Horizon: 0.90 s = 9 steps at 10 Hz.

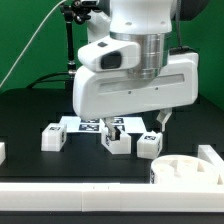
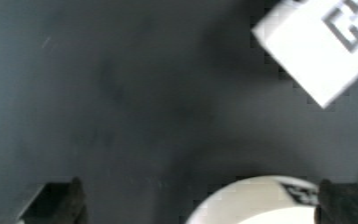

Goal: Assemble stool

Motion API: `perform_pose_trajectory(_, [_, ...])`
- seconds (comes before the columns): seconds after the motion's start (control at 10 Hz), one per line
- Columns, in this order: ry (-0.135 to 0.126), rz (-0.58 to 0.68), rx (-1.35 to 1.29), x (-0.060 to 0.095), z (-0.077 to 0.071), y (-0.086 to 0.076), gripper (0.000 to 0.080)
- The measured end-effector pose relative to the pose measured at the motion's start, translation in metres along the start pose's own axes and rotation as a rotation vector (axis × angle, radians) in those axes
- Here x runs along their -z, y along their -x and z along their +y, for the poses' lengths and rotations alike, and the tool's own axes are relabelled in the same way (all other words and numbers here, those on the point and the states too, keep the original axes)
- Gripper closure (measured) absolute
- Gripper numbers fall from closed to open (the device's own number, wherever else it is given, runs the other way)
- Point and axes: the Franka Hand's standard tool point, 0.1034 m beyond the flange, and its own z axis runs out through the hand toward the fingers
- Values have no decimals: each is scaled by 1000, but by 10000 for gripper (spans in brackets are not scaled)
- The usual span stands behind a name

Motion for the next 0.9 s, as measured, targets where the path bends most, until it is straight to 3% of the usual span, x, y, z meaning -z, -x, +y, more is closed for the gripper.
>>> perform_pose_trajectory(0.3, [-37, -12, -308, -6, -5, 5, 151])
perform_pose_trajectory(0.9, [-65, -20, -583, -6, -13, 3, 151])
